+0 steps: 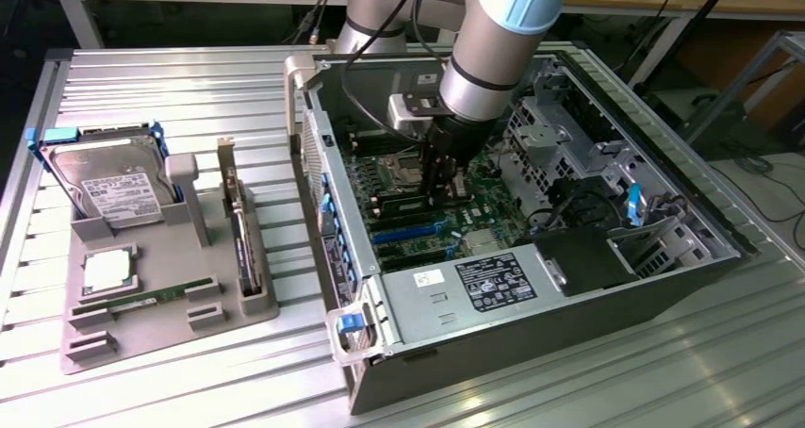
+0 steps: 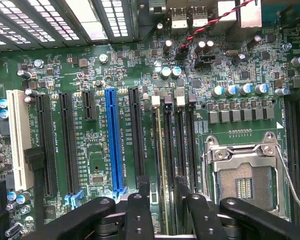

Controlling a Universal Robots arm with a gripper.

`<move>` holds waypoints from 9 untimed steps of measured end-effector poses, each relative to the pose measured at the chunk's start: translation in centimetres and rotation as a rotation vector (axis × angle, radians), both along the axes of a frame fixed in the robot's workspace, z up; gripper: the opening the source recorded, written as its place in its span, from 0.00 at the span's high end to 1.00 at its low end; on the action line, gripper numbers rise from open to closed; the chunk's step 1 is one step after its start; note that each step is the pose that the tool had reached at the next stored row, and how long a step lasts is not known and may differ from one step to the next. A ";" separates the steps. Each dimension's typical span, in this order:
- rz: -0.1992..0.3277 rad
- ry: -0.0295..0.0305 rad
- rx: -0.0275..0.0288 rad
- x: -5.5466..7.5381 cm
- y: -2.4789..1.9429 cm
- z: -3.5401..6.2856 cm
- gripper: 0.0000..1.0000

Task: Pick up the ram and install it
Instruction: 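Insert the ram into the slot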

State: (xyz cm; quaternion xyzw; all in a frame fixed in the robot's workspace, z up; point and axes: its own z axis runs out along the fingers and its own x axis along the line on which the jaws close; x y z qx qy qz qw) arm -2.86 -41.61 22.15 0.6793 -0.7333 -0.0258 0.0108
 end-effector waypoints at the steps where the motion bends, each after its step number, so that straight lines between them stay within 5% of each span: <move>1: 0.000 0.0000 -0.0001 0.0 0.00 0.03 0.67; 3: 0.000 -0.0001 0.0000 0.0 0.00 1.68 0.67; 5: 0.000 -0.0001 -0.0001 0.0 0.00 3.22 0.81; 9: 0.000 -0.0002 0.0001 2.4 0.00 3.55 0.89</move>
